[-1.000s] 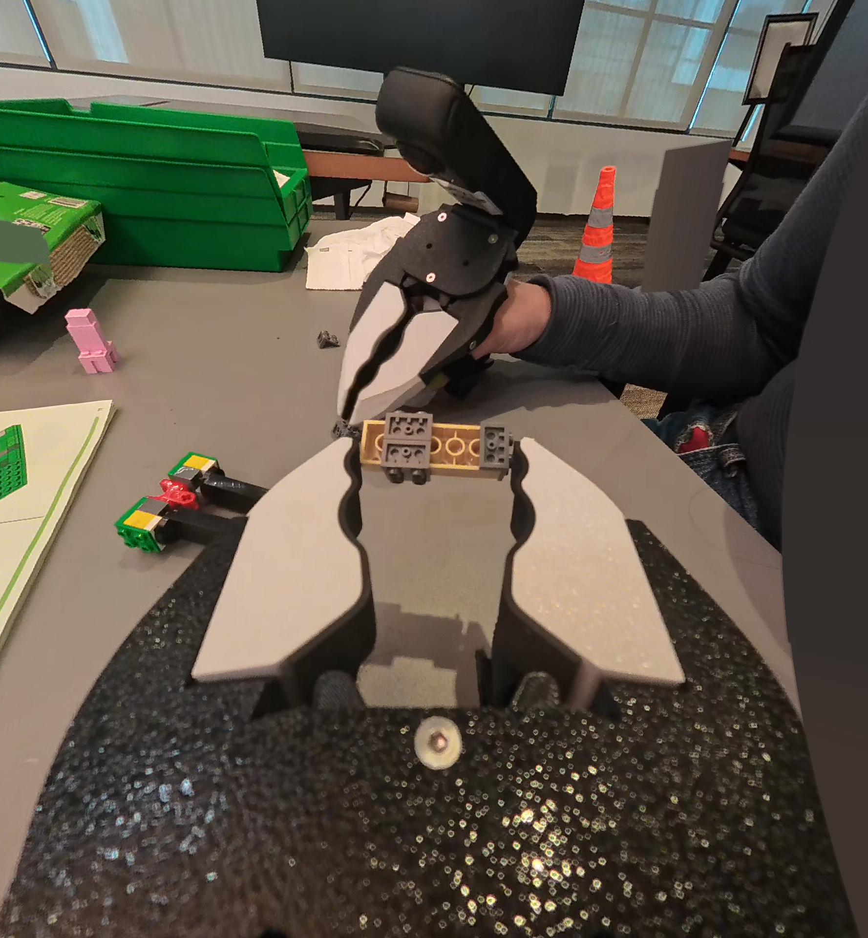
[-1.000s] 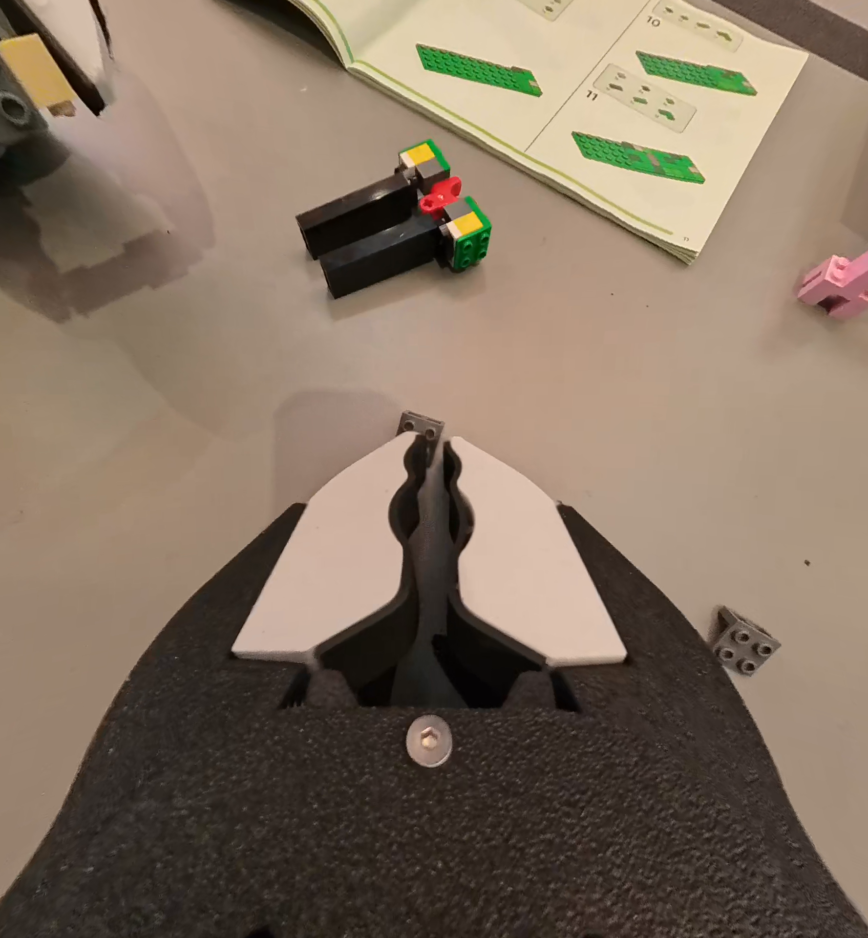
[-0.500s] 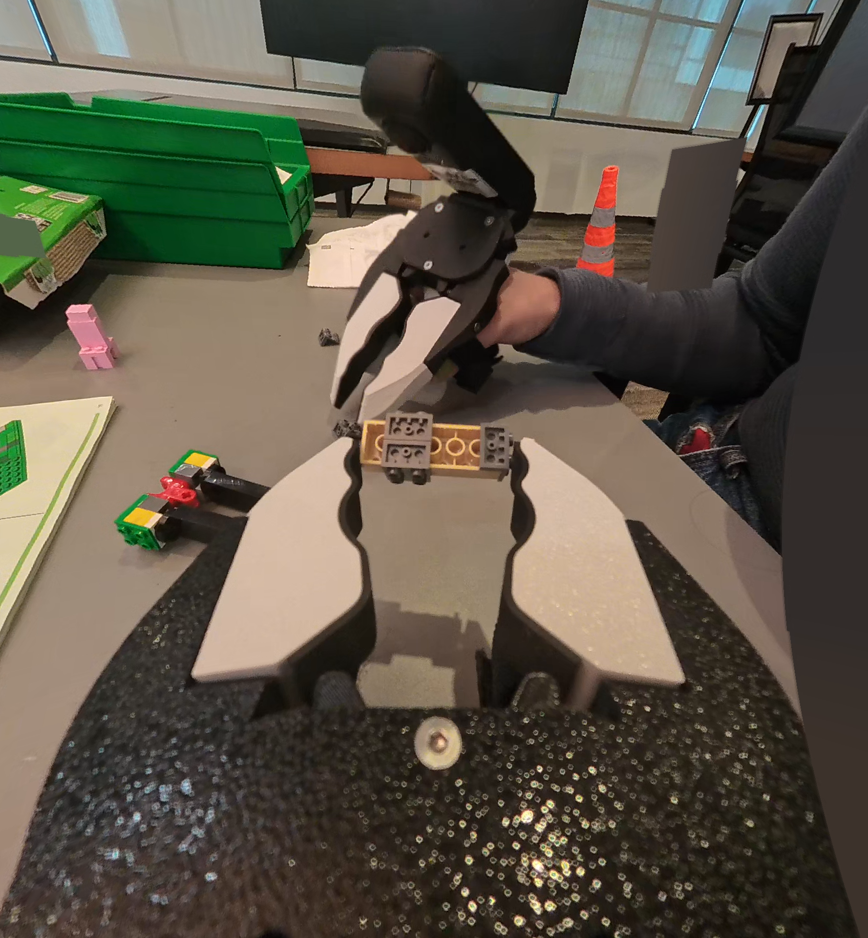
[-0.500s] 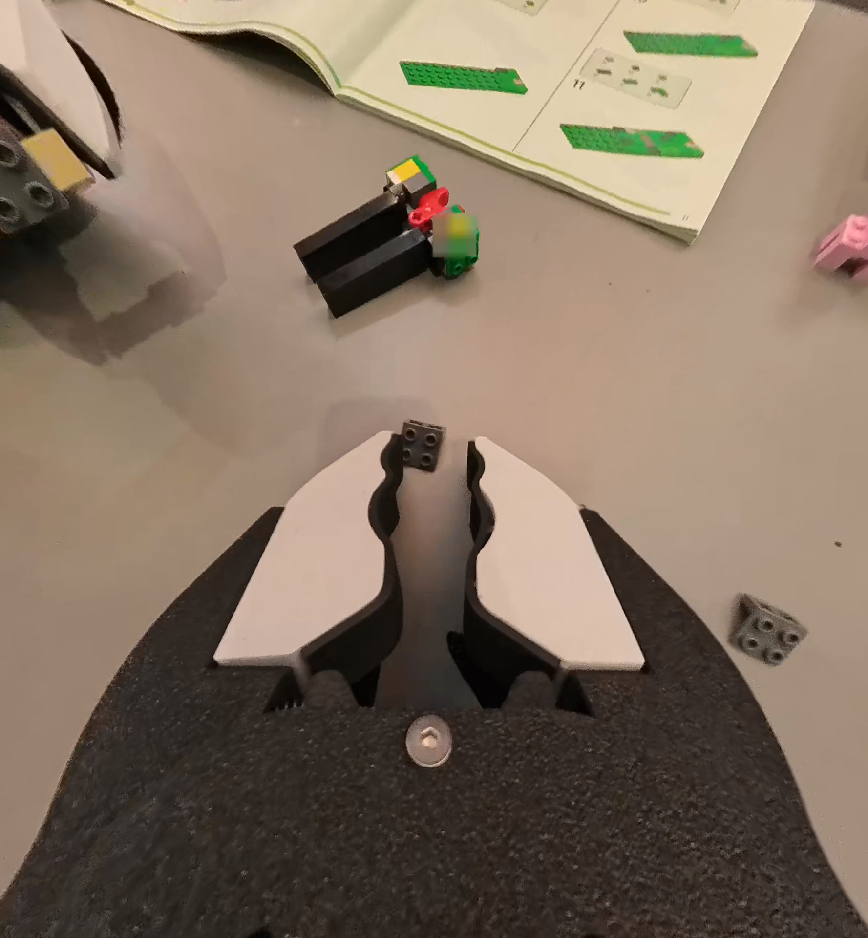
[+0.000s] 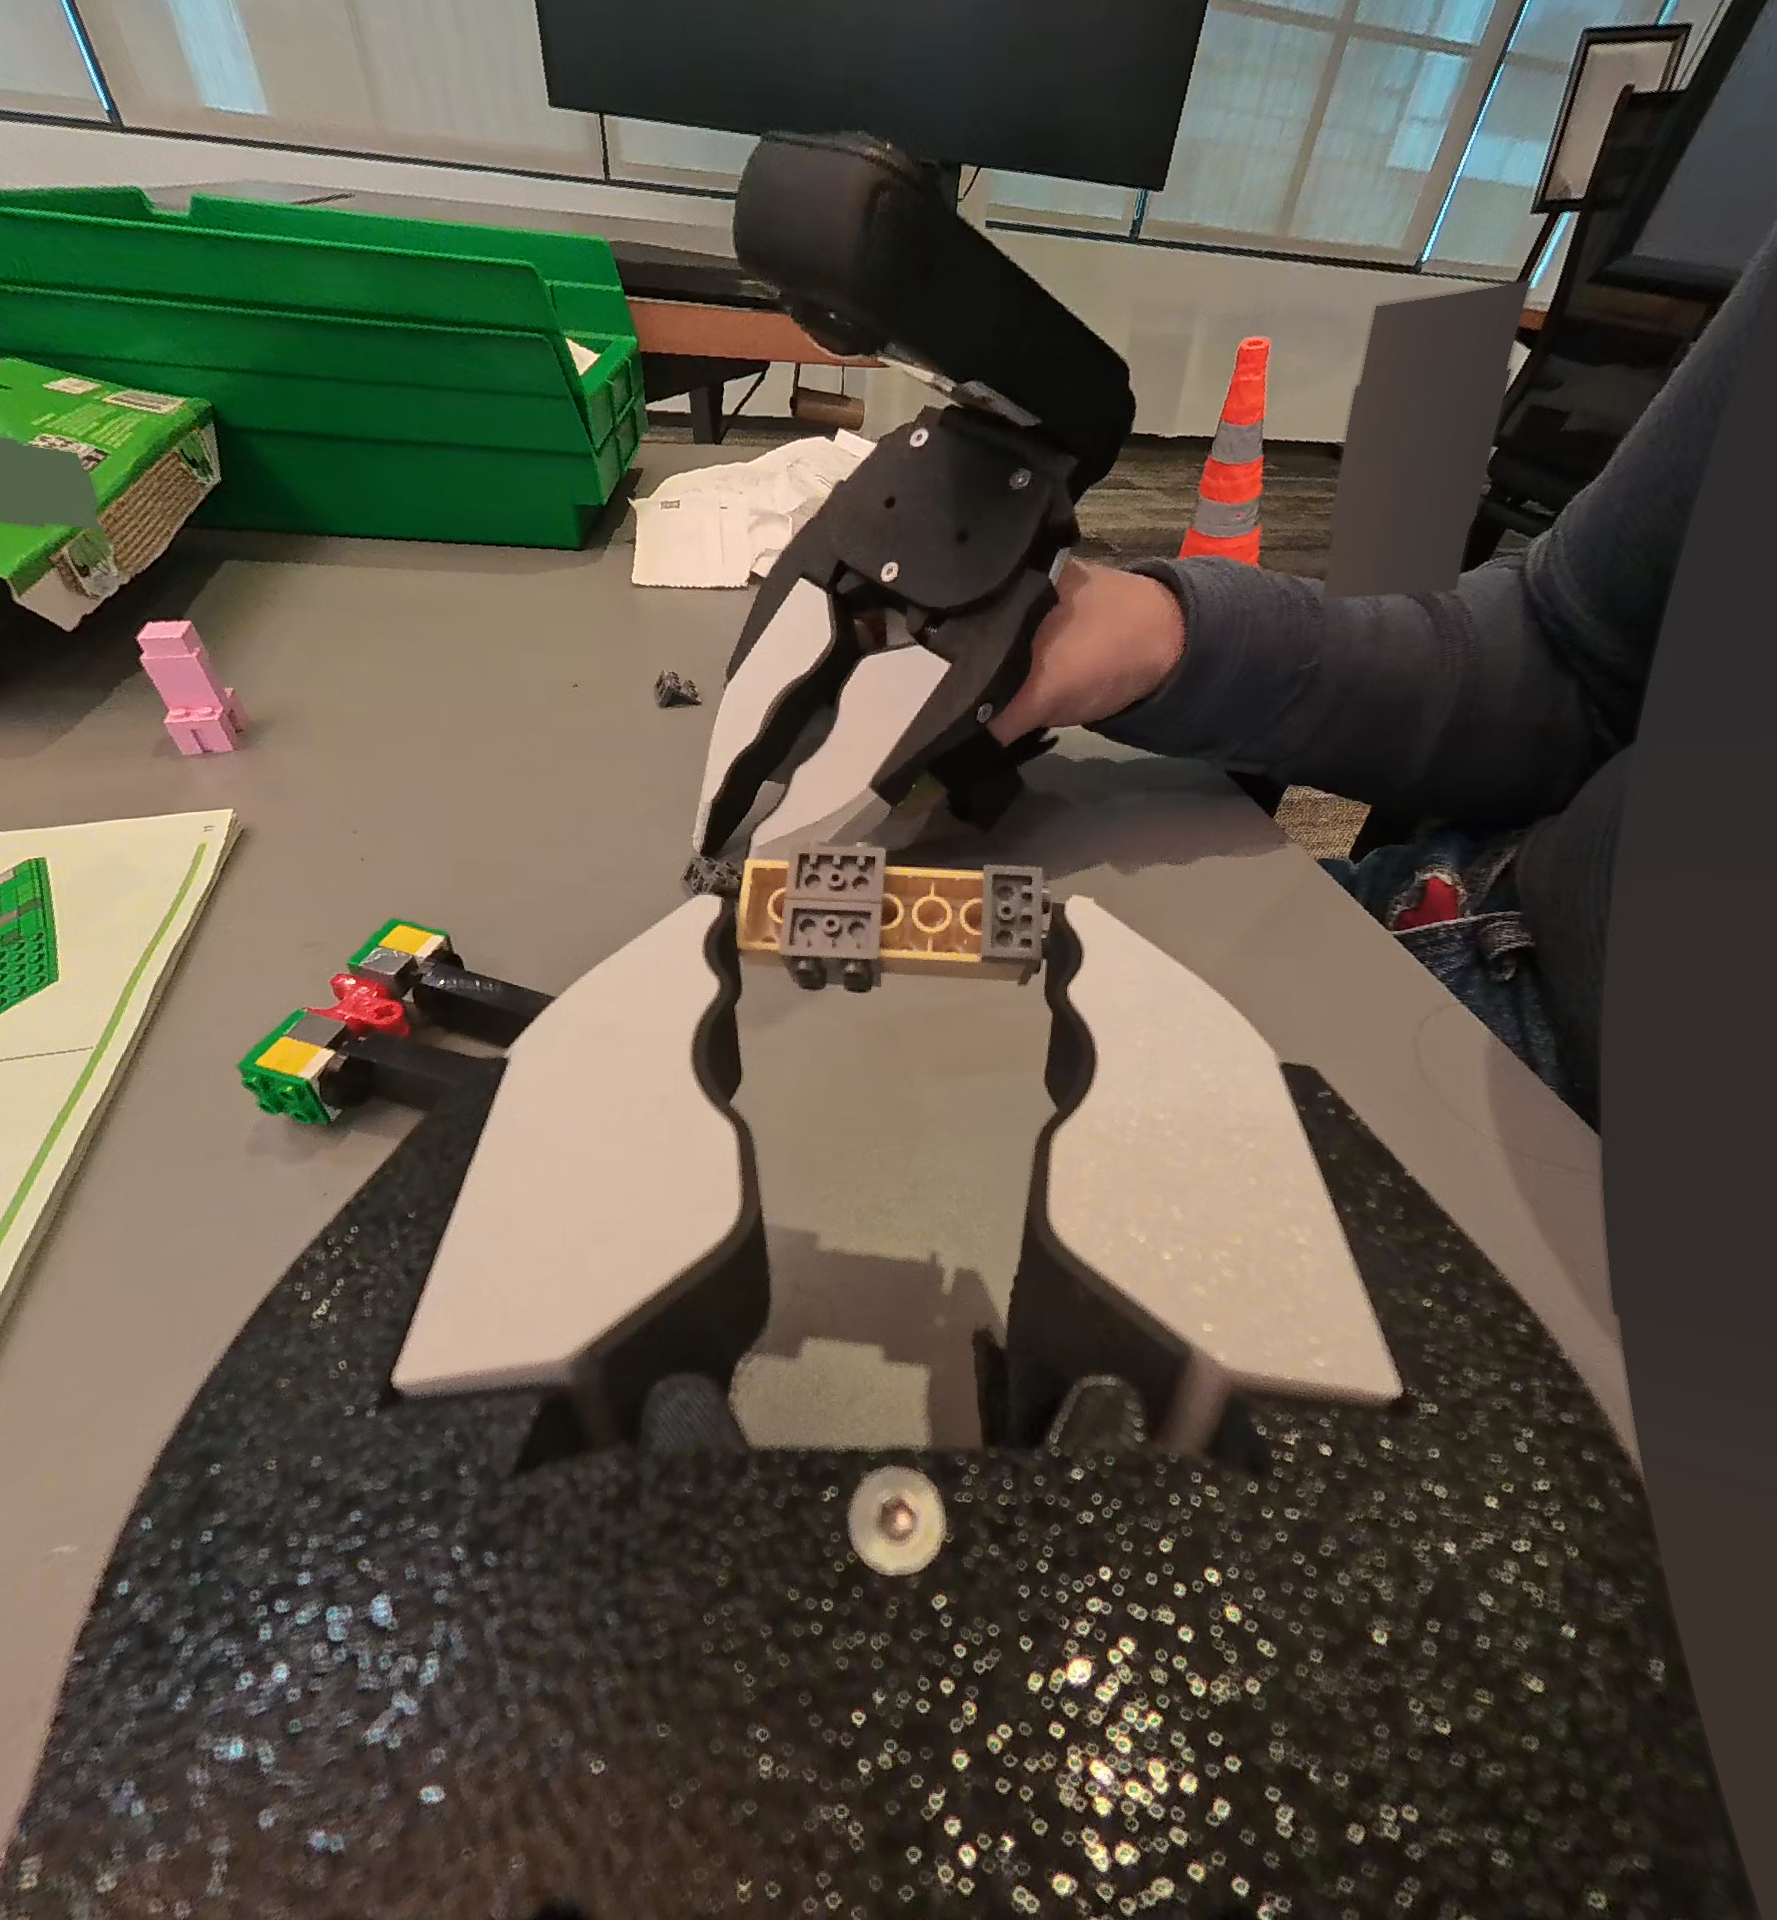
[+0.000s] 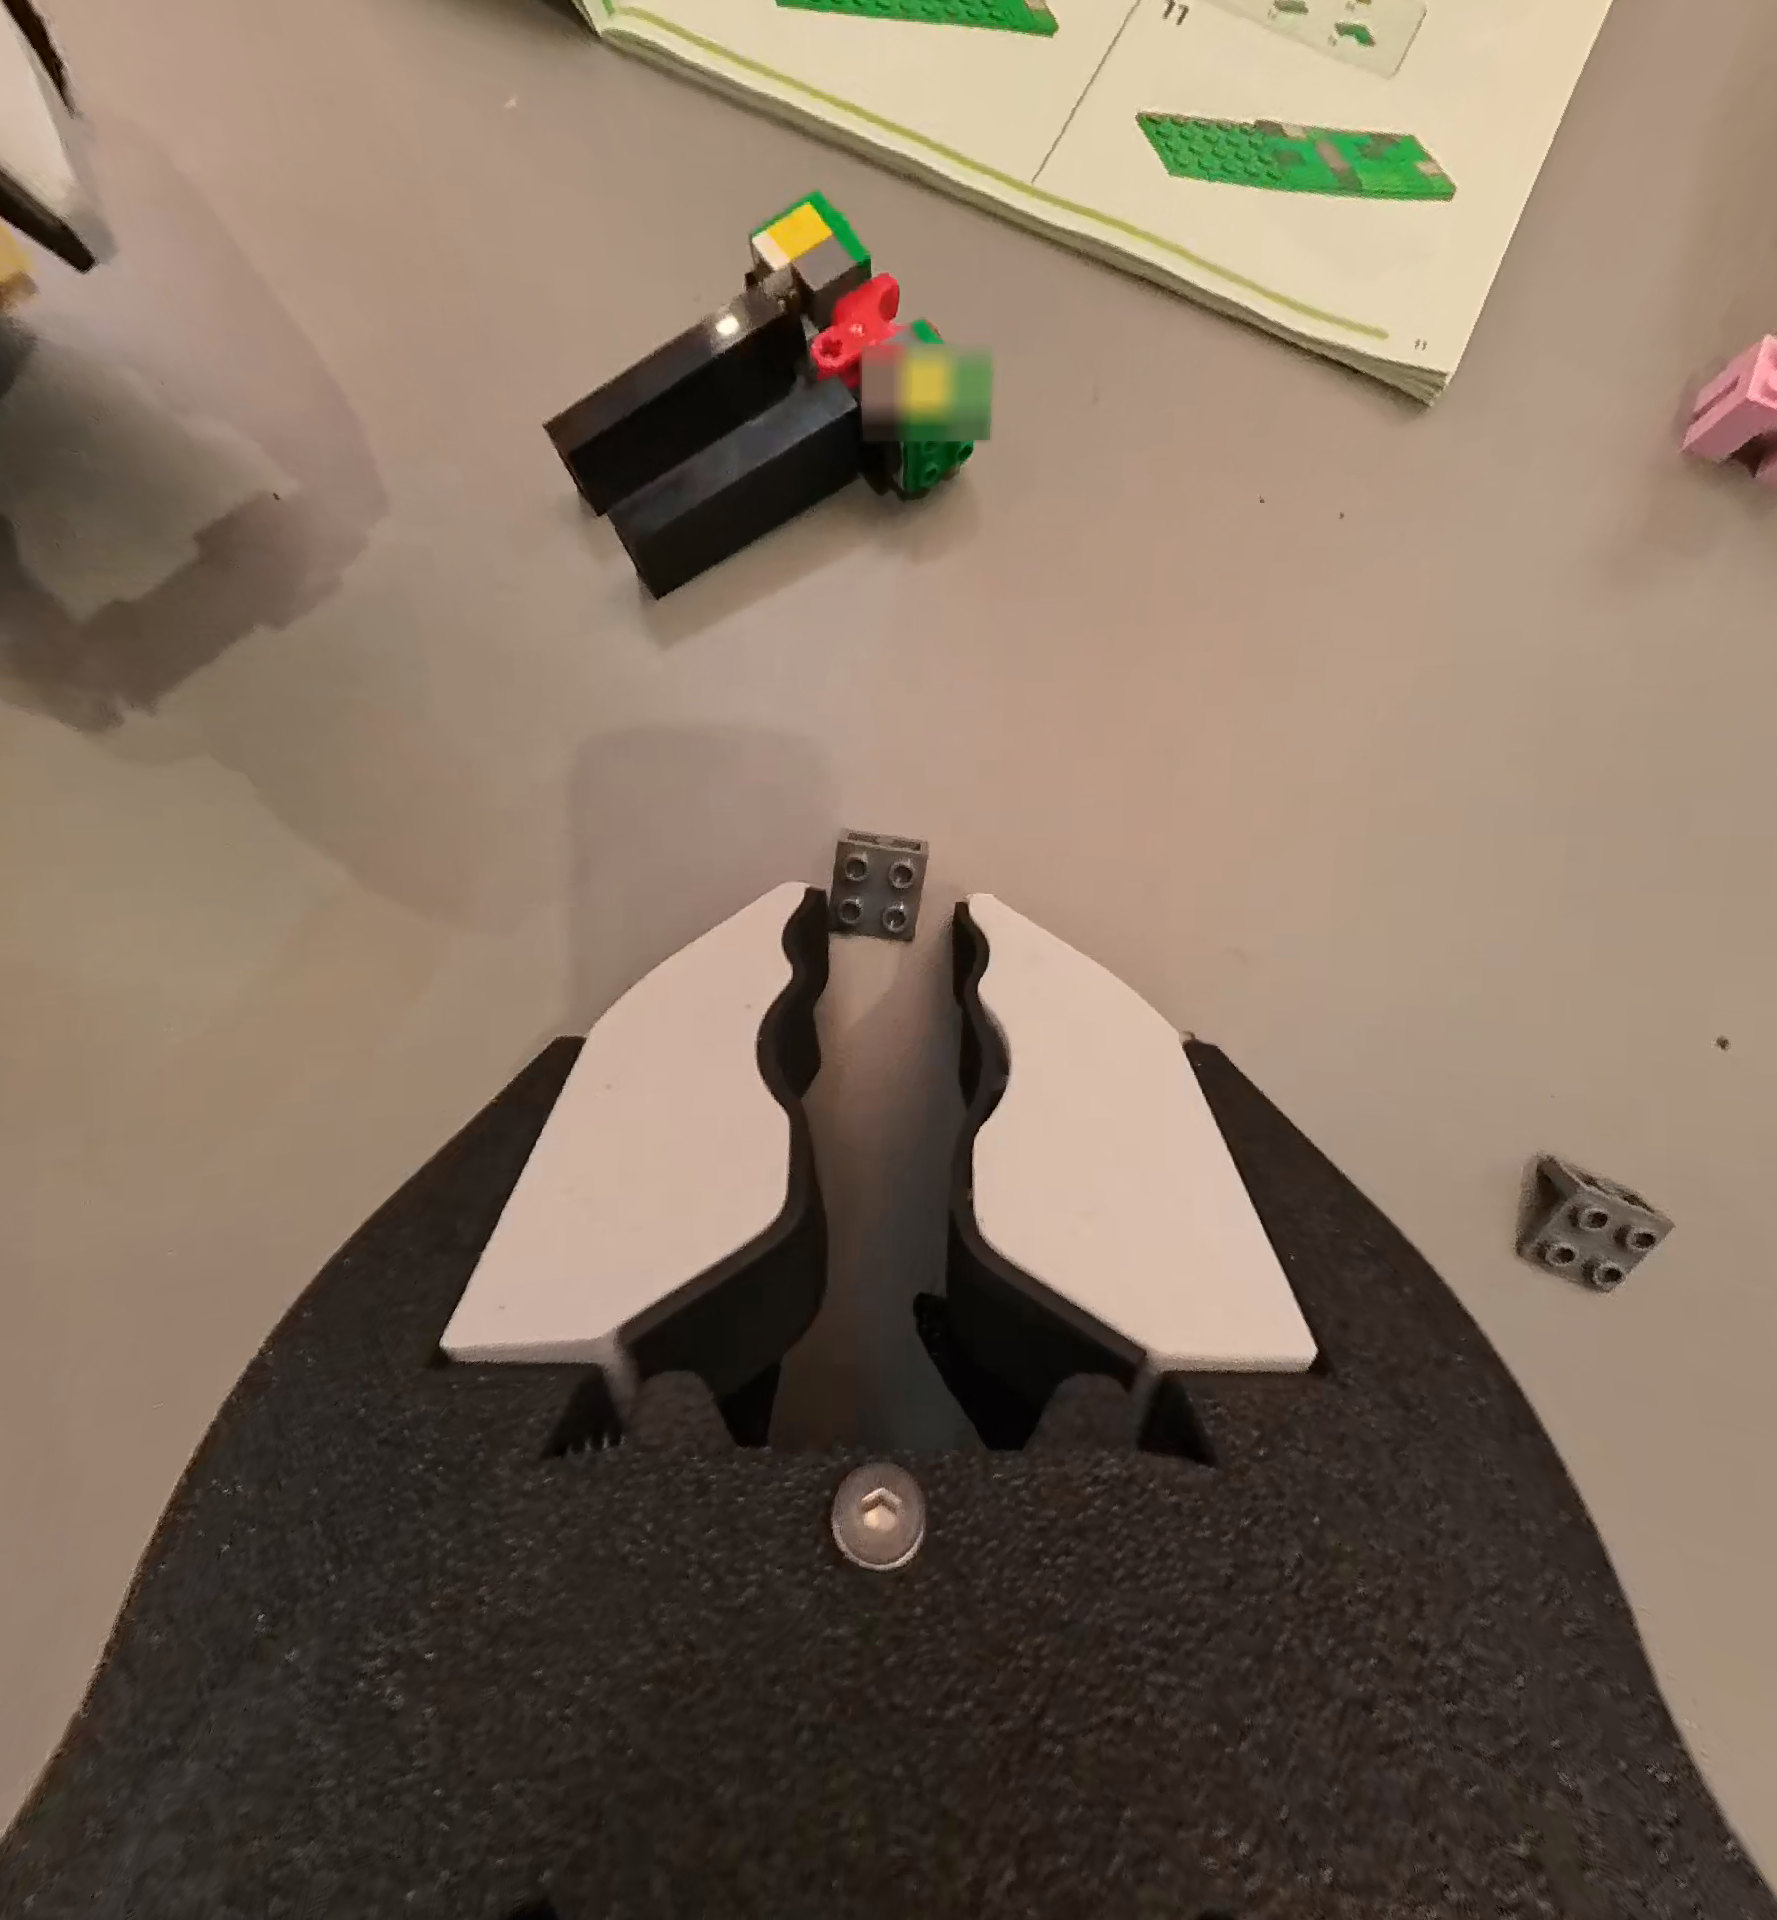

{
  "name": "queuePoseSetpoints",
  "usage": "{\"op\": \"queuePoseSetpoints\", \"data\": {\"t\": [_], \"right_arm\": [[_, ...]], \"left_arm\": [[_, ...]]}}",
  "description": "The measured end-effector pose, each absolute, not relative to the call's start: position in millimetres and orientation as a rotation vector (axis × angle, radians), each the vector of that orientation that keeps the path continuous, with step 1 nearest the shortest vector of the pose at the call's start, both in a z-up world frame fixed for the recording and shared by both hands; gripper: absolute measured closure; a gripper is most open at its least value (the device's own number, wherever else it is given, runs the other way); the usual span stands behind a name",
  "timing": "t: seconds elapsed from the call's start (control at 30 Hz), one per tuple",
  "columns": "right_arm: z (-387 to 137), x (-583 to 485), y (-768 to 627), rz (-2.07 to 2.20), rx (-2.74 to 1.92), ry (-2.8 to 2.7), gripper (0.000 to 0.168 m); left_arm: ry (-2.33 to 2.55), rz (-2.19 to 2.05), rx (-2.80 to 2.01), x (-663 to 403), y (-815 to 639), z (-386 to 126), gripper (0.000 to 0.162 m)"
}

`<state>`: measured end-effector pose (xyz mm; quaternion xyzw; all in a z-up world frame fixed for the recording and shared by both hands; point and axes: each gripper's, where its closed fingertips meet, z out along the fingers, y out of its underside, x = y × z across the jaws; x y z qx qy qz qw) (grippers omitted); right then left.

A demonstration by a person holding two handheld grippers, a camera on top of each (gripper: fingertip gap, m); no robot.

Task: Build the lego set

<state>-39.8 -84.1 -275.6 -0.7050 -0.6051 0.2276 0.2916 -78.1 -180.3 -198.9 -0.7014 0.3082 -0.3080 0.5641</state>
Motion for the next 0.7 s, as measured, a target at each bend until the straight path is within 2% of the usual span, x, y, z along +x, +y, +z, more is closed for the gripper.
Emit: {"op": "queuePoseSetpoints", "data": {"t": [0.17,0.5,0.7], "right_arm": [[-276.2,-40.2,-82.4,0.567,-1.858,-1.620,0.153],[-272.8,-40.0,-81.9,0.609,-1.780,-1.647,0.153],[-233.8,-52.8,-105.9,0.853,-1.586,-1.630,0.153]], "left_arm": [[0.726,-0.724,-1.651,-77.9,-180.2,-199.1,0.106],[0.718,-0.726,-1.646,-78.3,-179.8,-198.4,0.106],[0.607,-0.845,-1.572,-85.4,-179.6,-184.2,0.106]]}}
